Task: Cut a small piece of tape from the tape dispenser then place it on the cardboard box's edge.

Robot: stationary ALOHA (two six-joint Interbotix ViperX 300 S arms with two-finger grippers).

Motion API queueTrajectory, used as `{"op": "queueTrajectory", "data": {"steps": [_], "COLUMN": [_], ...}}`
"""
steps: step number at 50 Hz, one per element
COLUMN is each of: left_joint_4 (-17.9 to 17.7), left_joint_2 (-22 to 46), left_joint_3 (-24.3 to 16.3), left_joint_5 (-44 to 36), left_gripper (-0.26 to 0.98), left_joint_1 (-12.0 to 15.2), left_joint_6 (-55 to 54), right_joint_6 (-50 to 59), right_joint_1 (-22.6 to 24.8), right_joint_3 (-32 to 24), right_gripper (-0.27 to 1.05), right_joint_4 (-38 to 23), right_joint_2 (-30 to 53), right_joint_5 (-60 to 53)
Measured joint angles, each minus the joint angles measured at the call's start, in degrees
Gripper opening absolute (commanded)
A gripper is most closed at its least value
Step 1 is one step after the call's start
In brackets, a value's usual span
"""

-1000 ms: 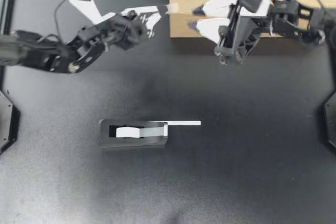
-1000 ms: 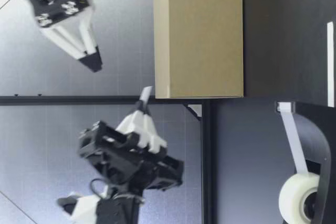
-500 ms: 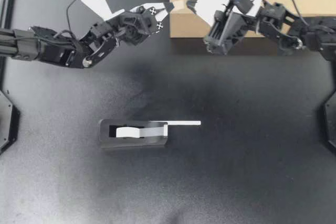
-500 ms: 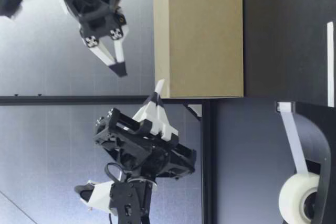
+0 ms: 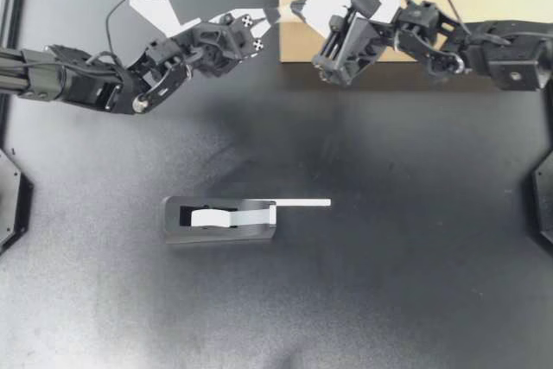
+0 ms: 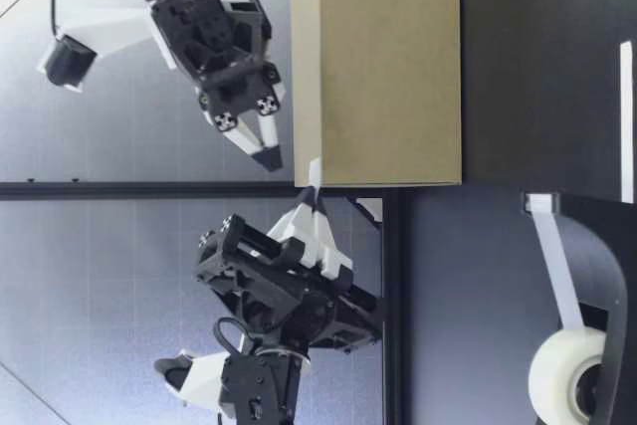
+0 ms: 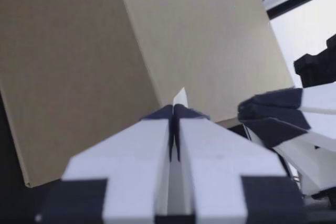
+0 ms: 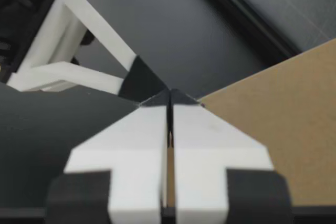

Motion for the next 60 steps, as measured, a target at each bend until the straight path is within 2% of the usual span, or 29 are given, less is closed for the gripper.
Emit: {"op": "queueTrajectory", "data": {"steps": [47, 54, 60], "left_joint_4": [-0.53, -0.62, -0.62], "left_joint_2": [0.0, 0.0, 0.0], "left_joint_3": [0.09, 0.09, 0.09], "left_joint_5": [0.09, 0.09, 0.09], "left_gripper": [-0.08, 0.04, 0.29], "left_joint_1": [0.09, 0.09, 0.0], "left_joint_6": [0.0, 0.09, 0.26], "right_joint_6": [0.18, 0.18, 0.18], "right_joint_1": [-2.2, -2.2, -2.29], "right_joint_3": [-5.45, -5.71, -5.89], "right_gripper": [-0.13, -0.13, -0.13], "right_joint_4": [0.0, 0.0, 0.0], "right_joint_2": [6.77, 6.86, 6.94], "right_joint_5": [3.96, 4.31, 4.39]}}
